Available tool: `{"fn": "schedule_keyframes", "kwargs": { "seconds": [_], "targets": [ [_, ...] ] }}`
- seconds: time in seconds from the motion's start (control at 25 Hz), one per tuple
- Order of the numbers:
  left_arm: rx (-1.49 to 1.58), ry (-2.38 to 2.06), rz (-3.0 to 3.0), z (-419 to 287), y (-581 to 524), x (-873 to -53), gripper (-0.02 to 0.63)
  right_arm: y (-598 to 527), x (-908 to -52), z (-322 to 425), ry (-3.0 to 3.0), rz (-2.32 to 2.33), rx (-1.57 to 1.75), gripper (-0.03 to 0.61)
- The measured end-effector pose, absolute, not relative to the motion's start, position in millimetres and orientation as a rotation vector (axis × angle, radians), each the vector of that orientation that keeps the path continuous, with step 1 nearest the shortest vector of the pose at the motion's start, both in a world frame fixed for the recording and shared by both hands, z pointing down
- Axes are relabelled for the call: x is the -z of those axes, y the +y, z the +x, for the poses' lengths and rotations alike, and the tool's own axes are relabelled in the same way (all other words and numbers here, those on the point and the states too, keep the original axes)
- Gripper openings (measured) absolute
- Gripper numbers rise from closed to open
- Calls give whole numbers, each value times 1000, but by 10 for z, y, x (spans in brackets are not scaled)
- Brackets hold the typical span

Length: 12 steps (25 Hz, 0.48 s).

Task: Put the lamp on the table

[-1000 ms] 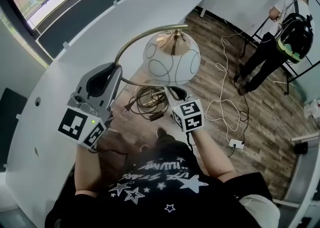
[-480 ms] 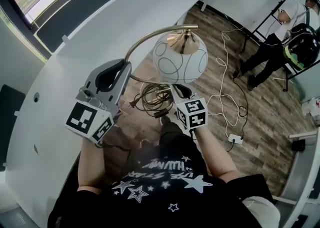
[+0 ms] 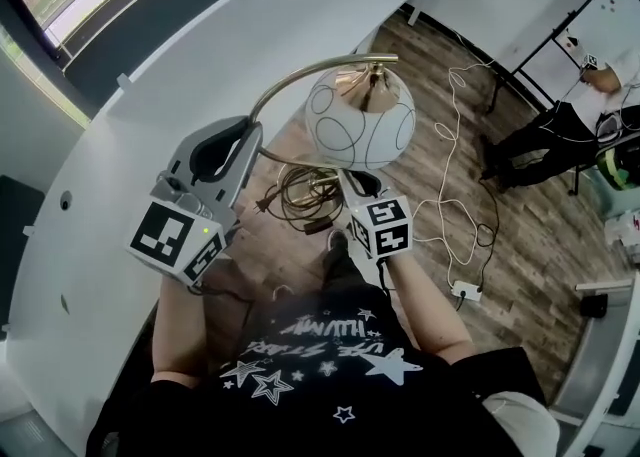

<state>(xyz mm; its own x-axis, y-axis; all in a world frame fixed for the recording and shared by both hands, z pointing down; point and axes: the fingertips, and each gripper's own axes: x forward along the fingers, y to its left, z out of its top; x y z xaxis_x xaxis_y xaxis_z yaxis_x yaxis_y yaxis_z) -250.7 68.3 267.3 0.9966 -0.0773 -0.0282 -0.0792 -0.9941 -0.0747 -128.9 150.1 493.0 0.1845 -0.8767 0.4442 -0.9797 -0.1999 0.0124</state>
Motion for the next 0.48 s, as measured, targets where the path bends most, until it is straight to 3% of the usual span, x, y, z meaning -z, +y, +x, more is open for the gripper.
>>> {"fn": "schedule_keyframes", "kwargs": {
  "seconds": [0.48],
  "targets": [
    [15, 262, -3053, -1360, 517, -2725, 32, 1213, -4985, -78, -1855, 2094, -499, 46]
  ]
}}
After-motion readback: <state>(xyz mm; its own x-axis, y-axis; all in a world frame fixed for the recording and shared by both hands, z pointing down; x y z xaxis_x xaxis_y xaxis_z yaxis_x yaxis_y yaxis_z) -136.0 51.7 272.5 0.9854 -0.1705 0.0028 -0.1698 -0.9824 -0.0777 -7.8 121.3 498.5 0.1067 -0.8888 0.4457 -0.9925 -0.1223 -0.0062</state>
